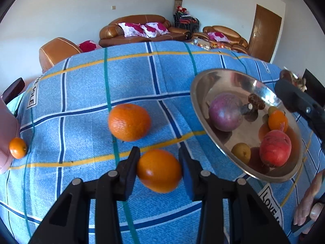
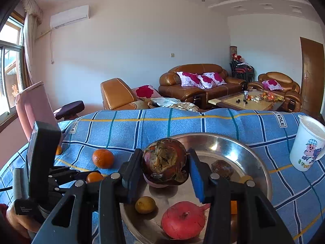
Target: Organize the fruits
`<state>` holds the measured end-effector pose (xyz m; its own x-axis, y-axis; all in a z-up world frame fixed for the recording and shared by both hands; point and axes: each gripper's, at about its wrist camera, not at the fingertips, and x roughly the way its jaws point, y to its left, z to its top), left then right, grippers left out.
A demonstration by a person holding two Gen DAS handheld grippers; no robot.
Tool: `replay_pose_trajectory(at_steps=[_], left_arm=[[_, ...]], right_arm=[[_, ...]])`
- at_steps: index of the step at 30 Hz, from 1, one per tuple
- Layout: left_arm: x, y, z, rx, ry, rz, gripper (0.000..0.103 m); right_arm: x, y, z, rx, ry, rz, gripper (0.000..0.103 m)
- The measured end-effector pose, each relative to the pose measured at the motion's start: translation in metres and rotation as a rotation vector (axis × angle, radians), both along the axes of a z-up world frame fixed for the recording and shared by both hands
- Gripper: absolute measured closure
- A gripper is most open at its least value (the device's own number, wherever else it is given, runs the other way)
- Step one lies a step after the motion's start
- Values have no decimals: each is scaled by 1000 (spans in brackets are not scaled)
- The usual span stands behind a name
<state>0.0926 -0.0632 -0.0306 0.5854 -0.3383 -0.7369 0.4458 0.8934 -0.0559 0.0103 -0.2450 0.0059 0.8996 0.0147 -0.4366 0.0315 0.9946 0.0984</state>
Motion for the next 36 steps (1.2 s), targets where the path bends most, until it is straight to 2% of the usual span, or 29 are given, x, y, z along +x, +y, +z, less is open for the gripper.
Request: replay_pose_trajectory(at_steps=[5,9,14,25,36], left_arm=[[-18,17,15,-16,-118,109,62],[-32,26,19,-18,-168,219,62],[-45,27,21,-17,-215,292,62],[-74,9,29,-26,-282,298,62],[-83,-5,30,-20,-295,309,62]], right_arm=[[-1,-1,0,2,-12,-6,56],[-3,2,-1,-3,-17,4,56],[-4,10,-3,-61,-18,-9,56],[-10,19,-5,-136,-24,-30,56],[-19,7,-7,-155,-13,-39,56]])
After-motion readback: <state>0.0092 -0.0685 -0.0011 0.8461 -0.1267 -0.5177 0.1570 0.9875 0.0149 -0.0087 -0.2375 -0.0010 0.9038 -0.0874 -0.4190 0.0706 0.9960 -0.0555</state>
